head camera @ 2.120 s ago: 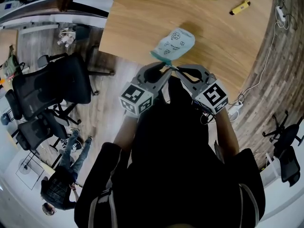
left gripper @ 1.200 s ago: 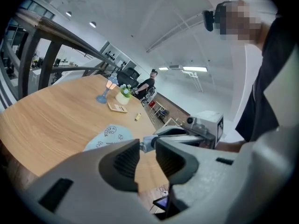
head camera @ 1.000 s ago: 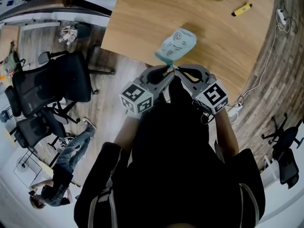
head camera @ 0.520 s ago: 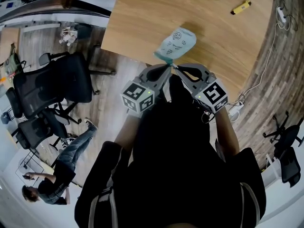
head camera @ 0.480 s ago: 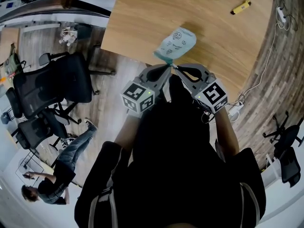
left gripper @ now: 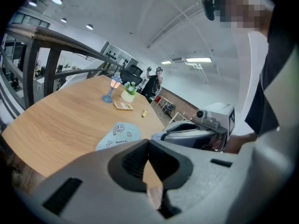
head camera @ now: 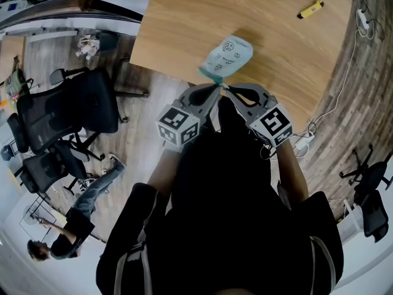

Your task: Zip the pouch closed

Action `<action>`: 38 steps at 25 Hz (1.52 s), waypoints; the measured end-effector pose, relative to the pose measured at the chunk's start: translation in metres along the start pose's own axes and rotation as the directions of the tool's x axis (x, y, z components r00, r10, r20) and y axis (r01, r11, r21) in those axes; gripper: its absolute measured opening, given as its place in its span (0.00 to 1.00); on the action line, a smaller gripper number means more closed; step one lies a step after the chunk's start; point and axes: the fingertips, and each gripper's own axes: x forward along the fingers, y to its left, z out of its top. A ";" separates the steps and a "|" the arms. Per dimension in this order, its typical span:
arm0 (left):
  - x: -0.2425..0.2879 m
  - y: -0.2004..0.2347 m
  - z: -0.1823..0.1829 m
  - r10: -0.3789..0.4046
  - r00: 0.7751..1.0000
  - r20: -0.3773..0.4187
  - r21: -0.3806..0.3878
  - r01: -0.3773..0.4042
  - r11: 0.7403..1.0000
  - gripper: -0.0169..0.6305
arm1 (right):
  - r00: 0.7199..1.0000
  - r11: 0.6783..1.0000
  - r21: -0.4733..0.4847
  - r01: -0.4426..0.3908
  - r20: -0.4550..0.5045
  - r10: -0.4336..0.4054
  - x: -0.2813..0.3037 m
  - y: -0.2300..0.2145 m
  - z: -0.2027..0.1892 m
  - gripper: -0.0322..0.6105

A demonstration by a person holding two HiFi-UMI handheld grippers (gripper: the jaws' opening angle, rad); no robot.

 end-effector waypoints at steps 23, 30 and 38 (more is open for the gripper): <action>0.001 0.006 -0.001 0.065 0.998 -0.012 0.015 -0.065 0.998 0.03 | 1.000 1.000 0.016 0.024 -0.001 -0.024 -0.006 0.004 0.001 0.07; 0.001 0.014 -0.002 0.100 0.995 -0.018 0.006 -0.099 0.995 0.03 | 1.000 0.999 0.032 0.021 -0.011 -0.021 -0.012 0.005 0.000 0.07; -0.007 0.029 0.002 0.155 0.988 -0.014 -0.011 -0.155 0.988 0.03 | 1.000 0.999 0.036 0.018 0.018 -0.018 -0.022 0.010 0.007 0.07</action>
